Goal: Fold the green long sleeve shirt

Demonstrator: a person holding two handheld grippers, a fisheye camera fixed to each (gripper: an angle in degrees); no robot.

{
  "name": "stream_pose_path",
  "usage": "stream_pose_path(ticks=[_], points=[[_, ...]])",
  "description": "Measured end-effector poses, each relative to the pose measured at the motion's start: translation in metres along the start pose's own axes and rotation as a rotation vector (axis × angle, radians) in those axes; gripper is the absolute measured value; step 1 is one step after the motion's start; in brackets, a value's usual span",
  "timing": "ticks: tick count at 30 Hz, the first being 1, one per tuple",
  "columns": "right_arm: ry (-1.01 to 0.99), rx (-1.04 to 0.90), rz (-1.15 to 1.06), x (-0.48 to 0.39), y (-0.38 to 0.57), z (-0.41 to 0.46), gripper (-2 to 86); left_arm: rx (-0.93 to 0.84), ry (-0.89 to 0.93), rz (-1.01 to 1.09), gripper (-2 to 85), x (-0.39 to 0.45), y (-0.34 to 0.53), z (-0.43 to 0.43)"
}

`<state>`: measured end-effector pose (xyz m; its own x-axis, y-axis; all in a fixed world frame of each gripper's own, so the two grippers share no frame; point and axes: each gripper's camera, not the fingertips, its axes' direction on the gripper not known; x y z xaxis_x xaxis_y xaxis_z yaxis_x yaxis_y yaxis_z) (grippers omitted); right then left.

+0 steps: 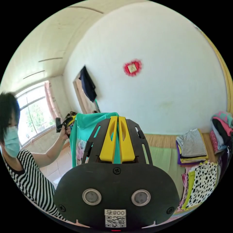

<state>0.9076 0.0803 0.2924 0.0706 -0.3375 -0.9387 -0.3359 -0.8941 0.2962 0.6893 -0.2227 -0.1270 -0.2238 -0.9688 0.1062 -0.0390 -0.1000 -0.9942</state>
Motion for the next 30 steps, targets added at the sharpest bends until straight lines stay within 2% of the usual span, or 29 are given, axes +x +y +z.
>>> stream_pose_path(ticks=[4,7,9,12,18,25,27,30], points=[[0.112,-0.246,0.154,0.106,-0.017,0.188,0.3,-0.192,-0.133,-0.132,3.5,-0.097,0.027,0.147],[0.169,-0.424,0.345,0.192,0.013,0.308,0.0,-0.356,-0.169,-0.322,5.5,-0.179,0.084,0.254],[0.206,-0.482,0.431,0.233,0.043,0.357,-0.1,-0.451,-0.223,-0.486,6.8,-0.232,0.148,0.309],[0.207,-0.578,0.518,0.277,0.096,0.412,0.4,-0.523,-0.179,-0.595,7.8,-0.264,0.229,0.343],[0.241,-0.795,0.468,0.273,0.189,0.466,5.9,-0.692,-0.177,-0.694,9.8,-0.234,0.353,0.354],[0.423,-1.011,0.345,0.220,0.231,0.516,8.2,-0.831,-0.258,-0.660,10.2,-0.162,0.389,0.416],[0.439,-1.034,0.352,0.212,0.236,0.529,8.2,-0.912,-0.363,-0.585,9.7,-0.145,0.393,0.454],[0.445,-1.053,0.381,0.198,0.239,0.553,7.9,-0.976,-0.373,-0.587,7.5,-0.134,0.402,0.500]])
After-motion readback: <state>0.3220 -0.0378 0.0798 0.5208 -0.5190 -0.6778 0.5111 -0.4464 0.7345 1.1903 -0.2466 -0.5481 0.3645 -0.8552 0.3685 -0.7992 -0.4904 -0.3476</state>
